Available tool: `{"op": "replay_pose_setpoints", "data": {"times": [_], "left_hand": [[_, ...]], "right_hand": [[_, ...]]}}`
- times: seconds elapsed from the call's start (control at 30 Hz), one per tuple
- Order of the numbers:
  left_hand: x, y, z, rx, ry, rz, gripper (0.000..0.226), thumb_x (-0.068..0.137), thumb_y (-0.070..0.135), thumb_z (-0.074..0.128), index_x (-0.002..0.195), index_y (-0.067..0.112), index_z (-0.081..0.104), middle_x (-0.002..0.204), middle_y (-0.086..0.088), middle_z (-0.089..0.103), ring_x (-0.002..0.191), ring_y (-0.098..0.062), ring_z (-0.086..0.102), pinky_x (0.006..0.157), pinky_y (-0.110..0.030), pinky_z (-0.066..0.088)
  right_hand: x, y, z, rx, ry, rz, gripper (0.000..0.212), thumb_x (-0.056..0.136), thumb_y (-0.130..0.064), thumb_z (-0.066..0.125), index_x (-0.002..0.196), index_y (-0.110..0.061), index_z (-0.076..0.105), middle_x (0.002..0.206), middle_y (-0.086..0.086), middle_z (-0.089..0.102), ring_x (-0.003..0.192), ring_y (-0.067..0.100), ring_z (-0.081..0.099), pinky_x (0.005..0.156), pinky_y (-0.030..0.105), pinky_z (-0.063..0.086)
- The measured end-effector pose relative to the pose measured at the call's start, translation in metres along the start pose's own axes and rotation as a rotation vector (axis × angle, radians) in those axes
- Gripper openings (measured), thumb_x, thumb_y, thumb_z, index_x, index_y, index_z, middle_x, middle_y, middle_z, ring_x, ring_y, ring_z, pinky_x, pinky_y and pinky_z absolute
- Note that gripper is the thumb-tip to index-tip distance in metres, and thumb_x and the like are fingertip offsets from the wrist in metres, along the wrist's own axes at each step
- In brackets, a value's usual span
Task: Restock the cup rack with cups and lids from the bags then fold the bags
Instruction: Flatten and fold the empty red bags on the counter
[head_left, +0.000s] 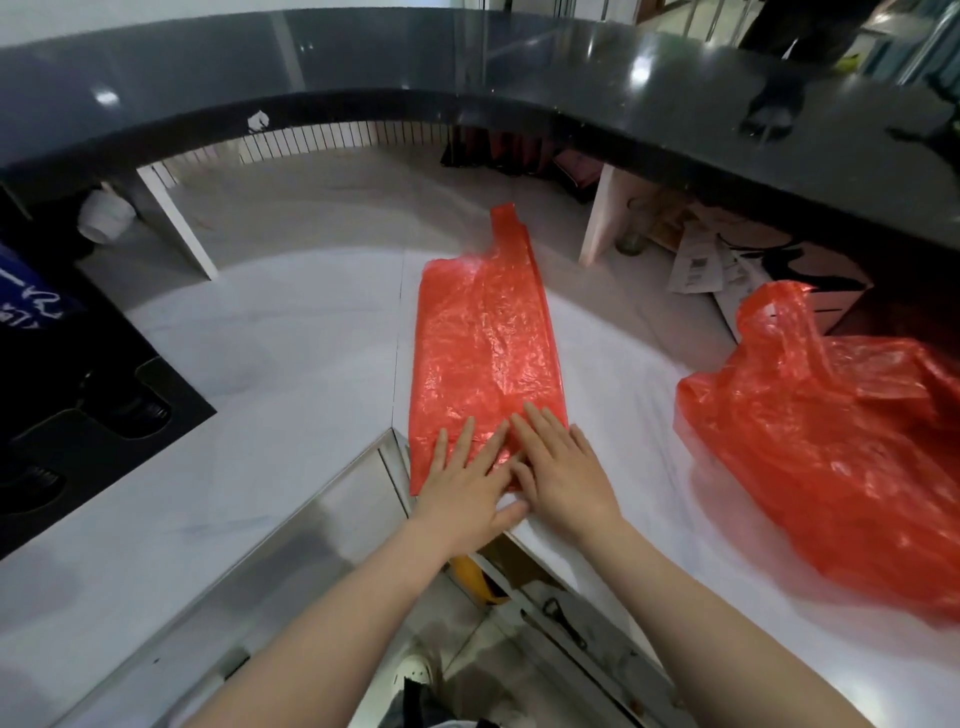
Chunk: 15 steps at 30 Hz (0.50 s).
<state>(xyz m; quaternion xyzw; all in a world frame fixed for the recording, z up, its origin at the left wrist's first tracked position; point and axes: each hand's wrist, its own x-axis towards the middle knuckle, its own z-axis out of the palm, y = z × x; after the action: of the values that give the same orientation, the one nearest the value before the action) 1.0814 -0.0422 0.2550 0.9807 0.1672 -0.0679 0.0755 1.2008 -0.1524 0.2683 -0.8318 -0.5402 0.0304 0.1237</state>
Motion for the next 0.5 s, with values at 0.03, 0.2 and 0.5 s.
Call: {"op": "replay_pose_setpoints", "data": {"times": [0.03, 0.2, 0.5], "left_hand": [[0.001, -0.001, -0.001, -0.006, 0.005, -0.016, 0.075, 0.079, 0.079, 0.003, 0.144, 0.046, -0.015, 0.155, 0.008, -0.024, 0.139, -0.028, -0.032, 0.103, -0.046, -0.032], [-0.005, -0.011, -0.001, -0.076, 0.04, -0.16, 0.105, 0.064, 0.09, -0.004, 0.139, 0.023, -0.035, 0.149, -0.005, -0.035, 0.139, -0.023, -0.032, 0.112, -0.04, -0.021], [-0.035, -0.073, -0.005, 0.113, 0.059, 0.037, 0.084, 0.097, 0.036, 0.046, 0.14, 0.034, -0.026, 0.152, -0.001, -0.025, 0.146, -0.023, -0.013, 0.112, -0.034, -0.019]], "right_hand": [[0.004, 0.004, 0.002, 0.04, -0.113, 0.085, 0.059, 0.101, -0.05, 0.019, 0.154, -0.024, 0.01, 0.161, -0.006, 0.004, 0.148, 0.013, 0.001, 0.117, 0.038, -0.002], [0.009, 0.009, 0.008, -0.021, -0.224, 0.116, 0.077, 0.094, -0.066, 0.012, 0.152, -0.022, -0.011, 0.159, -0.006, -0.015, 0.145, 0.01, -0.017, 0.111, 0.038, -0.017], [0.005, 0.012, 0.003, -0.017, -0.238, 0.064, 0.111, 0.07, -0.091, 0.02, 0.152, -0.023, -0.014, 0.155, -0.009, -0.021, 0.145, 0.011, -0.018, 0.113, 0.041, -0.017]]}}
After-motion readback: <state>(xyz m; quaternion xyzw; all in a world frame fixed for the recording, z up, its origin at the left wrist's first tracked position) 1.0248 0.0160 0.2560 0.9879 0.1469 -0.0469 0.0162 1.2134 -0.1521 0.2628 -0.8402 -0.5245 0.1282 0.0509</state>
